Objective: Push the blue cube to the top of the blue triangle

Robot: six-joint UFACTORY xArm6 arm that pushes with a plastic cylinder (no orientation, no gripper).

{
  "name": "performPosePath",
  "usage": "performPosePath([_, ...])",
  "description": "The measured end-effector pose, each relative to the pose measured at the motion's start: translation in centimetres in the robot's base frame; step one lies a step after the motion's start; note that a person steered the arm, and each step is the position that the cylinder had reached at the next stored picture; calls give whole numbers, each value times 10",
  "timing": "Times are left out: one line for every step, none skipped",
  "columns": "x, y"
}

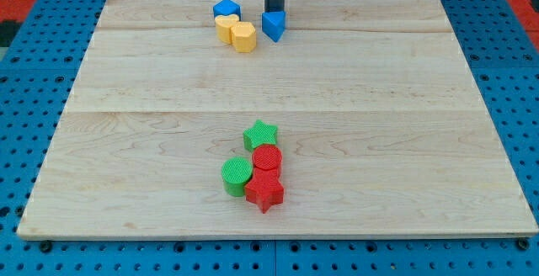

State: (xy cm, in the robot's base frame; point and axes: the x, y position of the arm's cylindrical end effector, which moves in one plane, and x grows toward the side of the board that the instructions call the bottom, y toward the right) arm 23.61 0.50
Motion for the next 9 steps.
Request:
performPosePath([0,0])
performPosePath([9,-2])
performPosePath([-3,-5])
performPosePath([-19,-22])
performPosePath([-15,-34])
performPosePath([-43,-62])
performPosePath([-43,-102])
performPosePath([-26,-126])
performPosePath([0,-123])
